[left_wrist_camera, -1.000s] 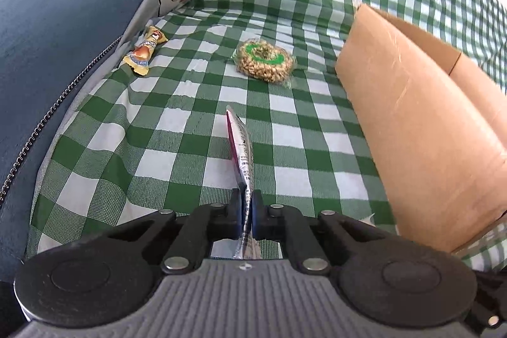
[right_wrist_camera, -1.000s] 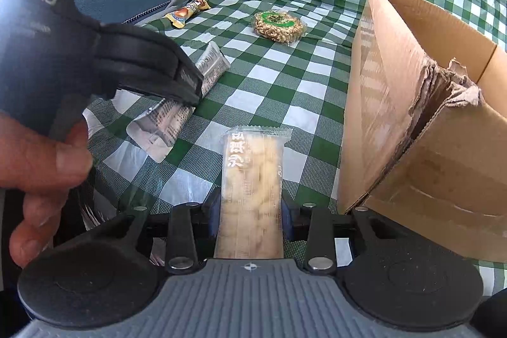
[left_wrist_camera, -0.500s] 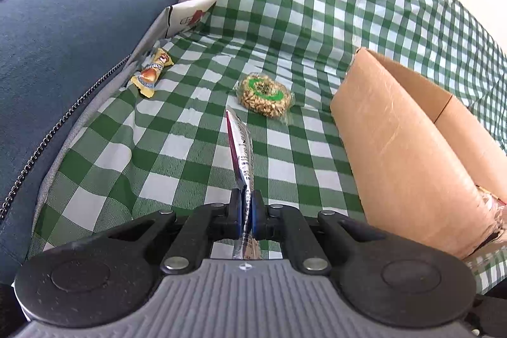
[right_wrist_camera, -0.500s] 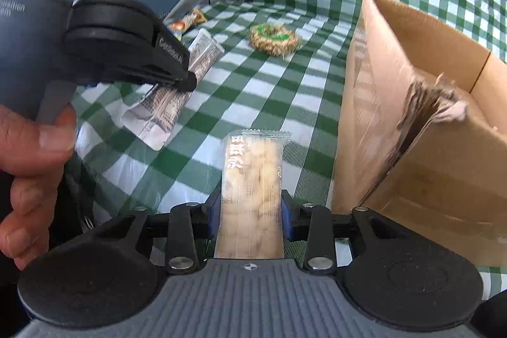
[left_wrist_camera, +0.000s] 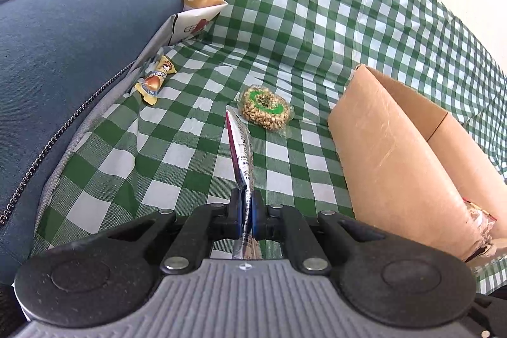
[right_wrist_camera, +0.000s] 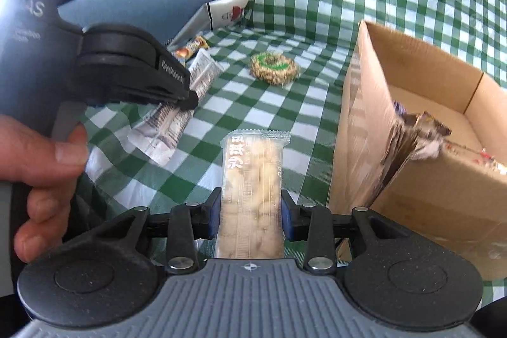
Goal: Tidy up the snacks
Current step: 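Lift the silver bar and rice cake pack off the sofa, then carry the silver bar and rice cake pack over the cardboard box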
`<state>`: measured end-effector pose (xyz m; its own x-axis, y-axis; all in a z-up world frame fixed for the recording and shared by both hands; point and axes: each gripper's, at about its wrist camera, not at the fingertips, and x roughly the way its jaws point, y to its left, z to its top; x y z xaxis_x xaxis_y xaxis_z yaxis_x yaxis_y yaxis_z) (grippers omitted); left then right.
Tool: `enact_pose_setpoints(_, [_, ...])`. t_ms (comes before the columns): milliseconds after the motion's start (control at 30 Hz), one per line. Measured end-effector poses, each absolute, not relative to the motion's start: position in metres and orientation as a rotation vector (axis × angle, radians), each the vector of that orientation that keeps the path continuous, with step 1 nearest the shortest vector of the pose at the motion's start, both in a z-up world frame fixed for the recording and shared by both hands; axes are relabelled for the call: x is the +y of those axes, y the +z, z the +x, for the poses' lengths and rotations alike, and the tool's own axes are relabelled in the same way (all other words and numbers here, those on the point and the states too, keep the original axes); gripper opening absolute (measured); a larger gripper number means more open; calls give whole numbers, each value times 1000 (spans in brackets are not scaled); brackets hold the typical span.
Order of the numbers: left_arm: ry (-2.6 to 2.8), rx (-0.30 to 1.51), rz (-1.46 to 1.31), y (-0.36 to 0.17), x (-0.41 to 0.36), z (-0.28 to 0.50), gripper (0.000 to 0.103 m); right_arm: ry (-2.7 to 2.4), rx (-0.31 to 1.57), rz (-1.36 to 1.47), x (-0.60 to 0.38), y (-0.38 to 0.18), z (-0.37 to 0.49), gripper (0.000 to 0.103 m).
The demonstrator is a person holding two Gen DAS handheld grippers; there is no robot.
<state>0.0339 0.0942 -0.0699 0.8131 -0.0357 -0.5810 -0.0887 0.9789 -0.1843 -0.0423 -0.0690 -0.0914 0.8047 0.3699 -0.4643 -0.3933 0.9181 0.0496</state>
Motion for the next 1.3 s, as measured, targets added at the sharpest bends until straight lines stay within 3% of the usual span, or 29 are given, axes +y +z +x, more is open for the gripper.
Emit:
enact_pose_setpoints(433, [12, 576, -279, -45, 99, 27, 5, 404, 370, 18, -85, -56, -53, 38])
enact_pose_setpoints(900, [-59, 497, -343, 6, 86, 10, 5, 339, 137, 104, -160, 23, -29, 38])
enact_pose_setpoints(1300, [-146, 472, -343, 31, 46, 2, 5, 225, 159, 200, -212, 1, -10, 38])
